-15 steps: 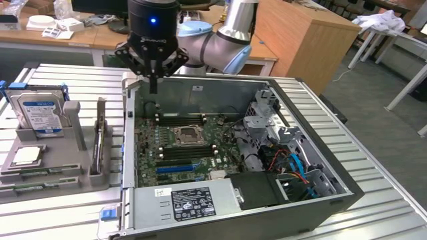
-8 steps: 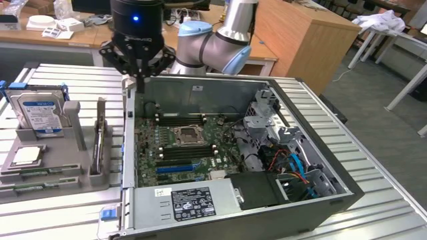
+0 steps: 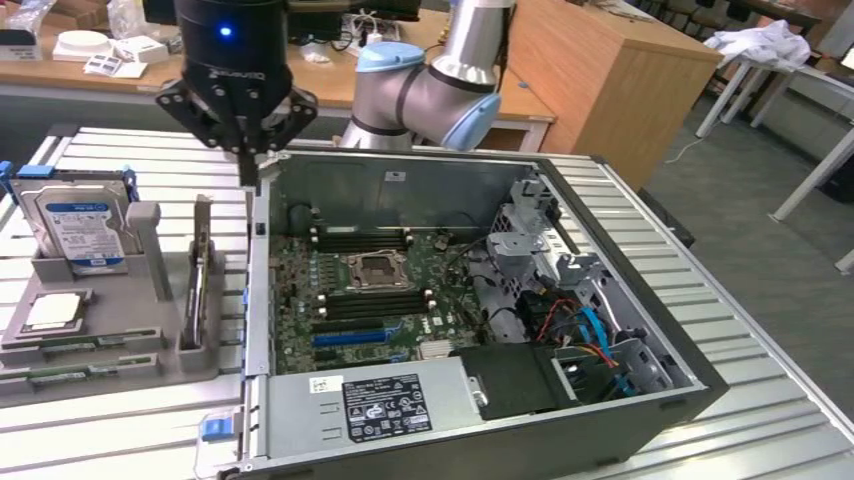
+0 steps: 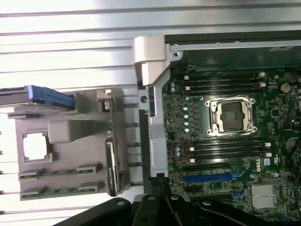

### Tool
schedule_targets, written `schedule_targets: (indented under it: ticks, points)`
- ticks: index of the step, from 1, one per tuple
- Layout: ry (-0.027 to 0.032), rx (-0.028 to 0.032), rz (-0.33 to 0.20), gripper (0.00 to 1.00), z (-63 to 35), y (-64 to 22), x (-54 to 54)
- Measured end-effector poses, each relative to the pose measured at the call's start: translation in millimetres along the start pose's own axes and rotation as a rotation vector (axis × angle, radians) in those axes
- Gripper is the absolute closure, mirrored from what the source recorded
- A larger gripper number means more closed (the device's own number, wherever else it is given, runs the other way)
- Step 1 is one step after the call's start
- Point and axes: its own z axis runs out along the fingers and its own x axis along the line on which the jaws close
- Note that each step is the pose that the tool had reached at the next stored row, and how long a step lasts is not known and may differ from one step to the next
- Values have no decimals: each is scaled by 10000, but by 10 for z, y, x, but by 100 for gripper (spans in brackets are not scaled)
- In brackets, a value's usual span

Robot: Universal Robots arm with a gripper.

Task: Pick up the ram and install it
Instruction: 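Reach for the ram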

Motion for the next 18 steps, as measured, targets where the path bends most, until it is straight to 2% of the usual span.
schedule_targets:
  ticks: [18]
  points:
    - [-1,0,4,90,-16,-52,689]
